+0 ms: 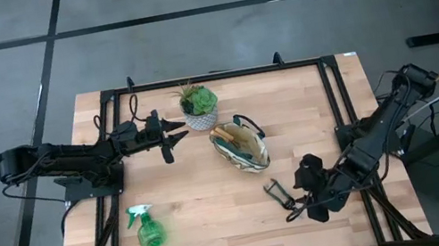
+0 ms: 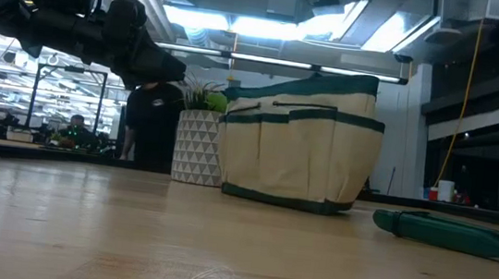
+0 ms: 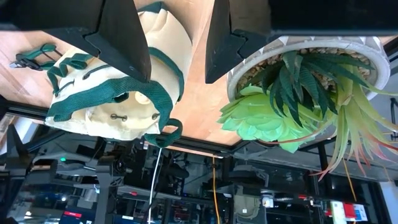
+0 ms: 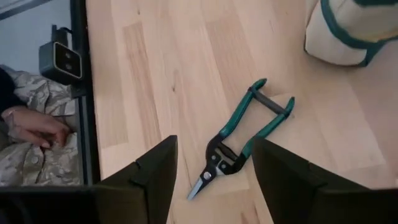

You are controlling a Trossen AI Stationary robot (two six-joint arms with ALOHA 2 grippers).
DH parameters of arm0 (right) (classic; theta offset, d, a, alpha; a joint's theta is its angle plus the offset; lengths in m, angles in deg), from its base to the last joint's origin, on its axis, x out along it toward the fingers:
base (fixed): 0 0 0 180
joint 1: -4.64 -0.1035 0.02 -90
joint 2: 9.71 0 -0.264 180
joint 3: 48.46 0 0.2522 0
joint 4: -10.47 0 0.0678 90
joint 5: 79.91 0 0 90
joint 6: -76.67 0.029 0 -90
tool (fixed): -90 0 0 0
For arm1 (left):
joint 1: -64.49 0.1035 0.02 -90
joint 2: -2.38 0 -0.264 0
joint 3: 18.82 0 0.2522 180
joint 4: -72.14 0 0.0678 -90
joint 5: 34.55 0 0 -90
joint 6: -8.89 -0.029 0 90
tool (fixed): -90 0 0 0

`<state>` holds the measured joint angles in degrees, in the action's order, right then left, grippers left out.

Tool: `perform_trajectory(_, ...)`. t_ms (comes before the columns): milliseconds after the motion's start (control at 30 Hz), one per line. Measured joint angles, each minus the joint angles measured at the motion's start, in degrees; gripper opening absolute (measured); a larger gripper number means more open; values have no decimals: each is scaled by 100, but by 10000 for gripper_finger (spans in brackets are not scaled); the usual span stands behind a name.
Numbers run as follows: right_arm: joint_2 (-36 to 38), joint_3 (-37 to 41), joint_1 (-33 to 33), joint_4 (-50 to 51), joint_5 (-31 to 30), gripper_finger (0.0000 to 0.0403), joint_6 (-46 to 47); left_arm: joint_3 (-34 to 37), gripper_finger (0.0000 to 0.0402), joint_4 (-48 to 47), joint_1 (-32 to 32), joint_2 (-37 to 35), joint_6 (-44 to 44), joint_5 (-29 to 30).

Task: Pick & Place Garden tools in Gardening bag
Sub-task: Put the shear scissors into the gardening bag

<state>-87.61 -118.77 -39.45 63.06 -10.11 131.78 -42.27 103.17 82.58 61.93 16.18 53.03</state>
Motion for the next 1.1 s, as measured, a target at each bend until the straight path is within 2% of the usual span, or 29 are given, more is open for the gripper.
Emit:
perform_trajectory(200, -248, 0, 0, 32, 577, 208, 445, 0, 148, 0, 0, 0, 1, -1)
perform_trajectory(600, -725, 1, 161, 135, 396, 208, 354, 0, 148, 0, 2, 0, 1, -1)
perform_trajectory(733, -942, 2, 337, 101, 652, 208, 226, 0, 148, 2, 0, 0, 2, 0)
perform_trajectory(1100, -1658, 2, 877, -345, 675, 209, 62, 0, 148, 0, 0, 0, 0, -1)
